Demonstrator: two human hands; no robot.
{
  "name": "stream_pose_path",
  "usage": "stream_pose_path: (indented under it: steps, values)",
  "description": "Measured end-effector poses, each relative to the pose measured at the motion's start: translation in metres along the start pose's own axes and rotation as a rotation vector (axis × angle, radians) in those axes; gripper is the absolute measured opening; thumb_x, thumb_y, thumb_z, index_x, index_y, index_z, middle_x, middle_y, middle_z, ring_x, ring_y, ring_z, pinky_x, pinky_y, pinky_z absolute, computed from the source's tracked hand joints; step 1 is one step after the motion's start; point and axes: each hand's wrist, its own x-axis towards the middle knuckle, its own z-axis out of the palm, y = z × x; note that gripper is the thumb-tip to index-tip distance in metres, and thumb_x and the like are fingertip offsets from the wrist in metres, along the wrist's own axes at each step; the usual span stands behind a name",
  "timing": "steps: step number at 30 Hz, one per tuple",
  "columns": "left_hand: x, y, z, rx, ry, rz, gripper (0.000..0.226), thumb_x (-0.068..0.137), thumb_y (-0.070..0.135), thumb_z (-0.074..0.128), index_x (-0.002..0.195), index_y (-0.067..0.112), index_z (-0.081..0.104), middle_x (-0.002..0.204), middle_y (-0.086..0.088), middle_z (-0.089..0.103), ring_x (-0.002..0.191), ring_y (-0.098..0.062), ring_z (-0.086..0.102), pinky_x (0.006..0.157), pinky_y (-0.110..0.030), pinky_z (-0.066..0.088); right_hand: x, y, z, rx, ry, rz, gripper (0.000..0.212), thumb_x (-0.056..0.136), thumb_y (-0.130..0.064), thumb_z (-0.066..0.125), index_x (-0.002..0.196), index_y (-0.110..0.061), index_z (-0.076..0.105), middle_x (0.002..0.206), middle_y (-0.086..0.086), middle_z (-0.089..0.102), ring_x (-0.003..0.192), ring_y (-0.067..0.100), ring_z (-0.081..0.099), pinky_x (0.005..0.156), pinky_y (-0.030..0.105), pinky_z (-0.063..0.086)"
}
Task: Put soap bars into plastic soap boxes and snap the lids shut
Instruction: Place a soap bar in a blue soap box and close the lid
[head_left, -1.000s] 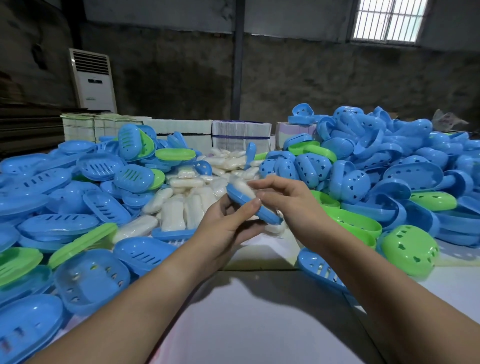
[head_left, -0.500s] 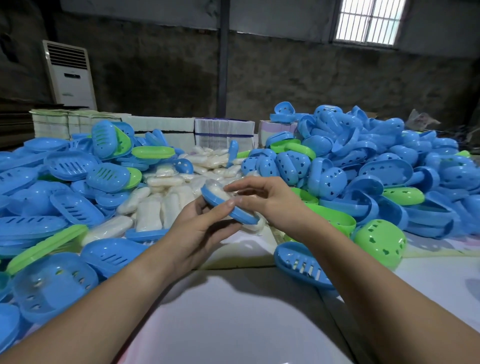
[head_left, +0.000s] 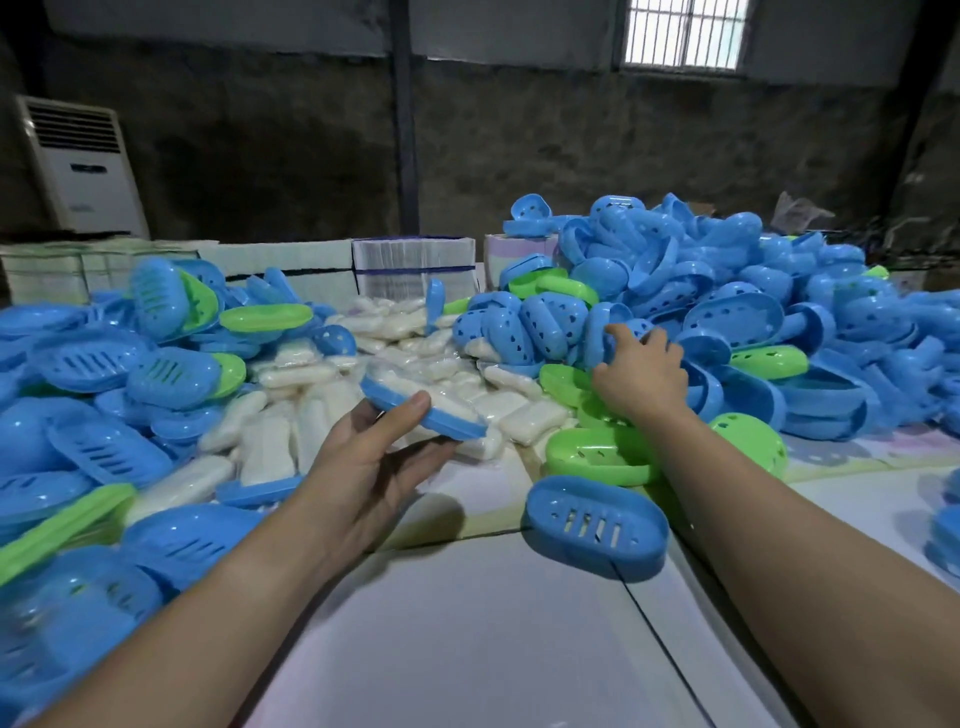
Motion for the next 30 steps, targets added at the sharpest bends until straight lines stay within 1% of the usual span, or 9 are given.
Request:
stream_pose_path:
  steps: [3,8,12,16,19,22,24,27,30]
  values:
    - [0.0,0.003,0.001,0.0,-0.007,-0.01,0.06,0.068,0.016,0.078,0.122,0.002,0.057,0.119,-0.024,0.072,0.101,-0.036,0.075,0.065,-0.029,0.062,0.003,0.004,0.002,-0.052,-0.068,0.039,0.056,0.091,-0.028,0.049,0.143,-0.035,0.031,0.148,0.02,0.026,0.13,0.045,0.03,0.103,0.053,0.033]
    - [0.002,0.005,-0.003,0.018,-0.009,-0.027,0.055,0.064,0.017,0.082,0.113,0.006,0.059,0.113,-0.023,0.075,0.101,-0.035,0.075,0.065,-0.028,0.062,0.009,0.011,0.003,-0.088,-0.198,0.09,0.072,0.09,-0.035,0.051,0.147,-0.051,0.01,0.145,0.03,0.033,0.132,0.049,0.033,0.106,0.056,0.031]
    - [0.002,0.005,-0.003,0.013,-0.018,-0.031,0.054,0.066,0.018,0.082,0.114,0.007,0.058,0.11,-0.022,0.076,0.101,-0.036,0.075,0.065,-0.028,0.062,0.012,0.008,0.006,0.009,-0.214,0.116,0.062,0.091,-0.044,0.052,0.146,-0.05,0.023,0.143,0.024,0.035,0.129,0.047,0.037,0.103,0.051,0.035]
    - [0.0,0.006,-0.001,0.011,-0.007,-0.029,0.058,0.06,0.019,0.084,0.112,0.007,0.06,0.109,-0.023,0.075,0.1,-0.037,0.075,0.064,-0.028,0.062,0.014,0.007,0.008,0.23,-0.093,0.15,0.035,0.094,-0.029,0.048,0.125,-0.044,0.055,0.14,0.019,0.036,0.12,0.046,0.044,0.102,0.051,0.043]
    - [0.0,0.006,-0.001,0.02,-0.025,-0.02,0.051,0.065,0.017,0.08,0.111,0.007,0.061,0.108,-0.023,0.076,0.101,-0.037,0.075,0.066,-0.03,0.063,0.015,0.008,0.011,0.344,0.011,0.128,0.032,0.095,-0.02,0.047,0.113,-0.039,0.065,0.145,0.014,0.032,0.112,0.043,0.052,0.096,0.047,0.048]
    - [-0.001,0.007,-0.001,0.006,-0.035,-0.01,0.05,0.064,0.016,0.08,0.109,0.007,0.062,0.103,-0.019,0.077,0.098,-0.037,0.075,0.068,-0.032,0.064,0.017,0.011,0.013,0.392,0.084,0.125,0.037,0.096,-0.016,0.05,0.125,-0.037,0.06,0.151,0.01,0.026,0.108,0.04,0.055,0.085,0.037,0.046]
    - [-0.001,0.006,-0.001,0.005,-0.037,-0.012,0.05,0.064,0.016,0.08,0.11,0.007,0.063,0.104,-0.019,0.077,0.099,-0.037,0.075,0.068,-0.032,0.064,0.018,0.012,0.014,0.391,0.089,0.127,0.041,0.097,-0.02,0.052,0.135,-0.036,0.051,0.154,0.011,0.023,0.109,0.041,0.055,0.088,0.038,0.044]
    - [0.0,0.005,-0.002,0.011,-0.031,-0.017,0.043,0.067,0.015,0.079,0.107,0.007,0.064,0.106,-0.018,0.077,0.101,-0.037,0.075,0.066,-0.03,0.063,0.019,0.012,0.016,0.398,0.095,0.126,0.04,0.097,-0.028,0.054,0.136,-0.031,0.044,0.155,0.012,0.022,0.107,0.042,0.055,0.09,0.042,0.043]
    - [0.0,0.004,-0.002,0.013,-0.024,-0.014,0.038,0.069,0.015,0.077,0.104,0.007,0.064,0.106,-0.018,0.077,0.101,-0.037,0.075,0.066,-0.03,0.063,0.019,0.013,0.018,0.346,0.055,0.112,0.052,0.096,-0.032,0.056,0.144,-0.038,0.037,0.159,0.012,0.013,0.116,0.043,0.052,0.09,0.045,0.043]
